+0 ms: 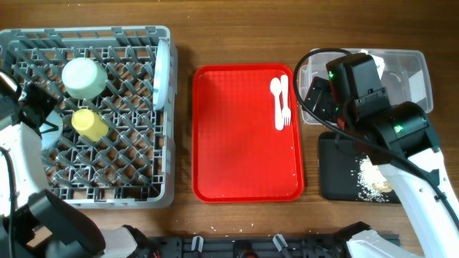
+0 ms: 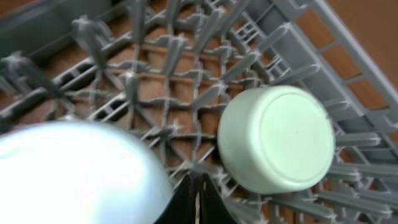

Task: Sort waste into correct bins and load items into the dishwasher rack
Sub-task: 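Lower the blue bowl into the rack's front-left area with the left gripper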

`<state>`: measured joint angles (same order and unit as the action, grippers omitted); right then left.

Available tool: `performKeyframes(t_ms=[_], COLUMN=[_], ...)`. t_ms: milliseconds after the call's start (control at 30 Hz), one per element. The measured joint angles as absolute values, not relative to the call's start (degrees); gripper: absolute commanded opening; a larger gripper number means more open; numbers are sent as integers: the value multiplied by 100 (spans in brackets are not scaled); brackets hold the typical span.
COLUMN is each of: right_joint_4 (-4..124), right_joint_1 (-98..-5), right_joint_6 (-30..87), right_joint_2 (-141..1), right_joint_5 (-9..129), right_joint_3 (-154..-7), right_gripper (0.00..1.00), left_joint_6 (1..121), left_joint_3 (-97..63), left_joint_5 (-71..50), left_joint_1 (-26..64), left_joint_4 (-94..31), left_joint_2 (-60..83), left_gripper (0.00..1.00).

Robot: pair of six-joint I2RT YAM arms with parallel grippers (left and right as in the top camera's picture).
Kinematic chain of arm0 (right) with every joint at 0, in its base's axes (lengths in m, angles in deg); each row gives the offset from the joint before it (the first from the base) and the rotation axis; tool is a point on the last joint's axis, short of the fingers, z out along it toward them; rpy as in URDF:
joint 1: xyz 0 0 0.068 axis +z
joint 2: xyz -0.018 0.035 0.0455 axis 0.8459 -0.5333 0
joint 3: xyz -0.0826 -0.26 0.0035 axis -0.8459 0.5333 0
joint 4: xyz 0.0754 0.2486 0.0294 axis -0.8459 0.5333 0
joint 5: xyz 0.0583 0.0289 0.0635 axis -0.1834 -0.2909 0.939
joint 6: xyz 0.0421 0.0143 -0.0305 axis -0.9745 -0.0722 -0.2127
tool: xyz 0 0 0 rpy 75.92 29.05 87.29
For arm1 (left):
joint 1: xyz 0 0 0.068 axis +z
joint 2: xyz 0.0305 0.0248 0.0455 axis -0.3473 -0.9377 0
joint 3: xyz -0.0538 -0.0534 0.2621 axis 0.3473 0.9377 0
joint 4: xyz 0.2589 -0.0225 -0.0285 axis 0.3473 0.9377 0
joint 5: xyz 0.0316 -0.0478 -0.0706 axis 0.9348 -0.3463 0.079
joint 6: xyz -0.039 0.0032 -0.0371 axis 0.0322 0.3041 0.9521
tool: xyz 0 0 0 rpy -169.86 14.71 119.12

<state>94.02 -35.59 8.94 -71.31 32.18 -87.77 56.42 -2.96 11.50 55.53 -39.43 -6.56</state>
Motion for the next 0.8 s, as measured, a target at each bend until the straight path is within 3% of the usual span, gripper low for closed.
performKeyframes(t_ms=[300, 467, 800], right_joint_4=[9402, 9402, 9402], right_joint_1=[-3559, -3559, -3559], right_joint_6=[894, 894, 894], right_joint_2=[-7131, -7131, -7131], right_joint_5=[3218, 3218, 3218], right_joint_3=[-8777, -8777, -8777], right_gripper=[100, 100, 100], left_joint_6=[5736, 5802, 5802], left_joint_3=[-296, -296, -296], left_joint_5=[1677, 1213, 1462], left_joint_1=[5553, 5553, 5553], left_joint_4=[-3661, -2787, -3090], left_joint_2=[699, 714, -123], left_gripper=[4, 4, 4])
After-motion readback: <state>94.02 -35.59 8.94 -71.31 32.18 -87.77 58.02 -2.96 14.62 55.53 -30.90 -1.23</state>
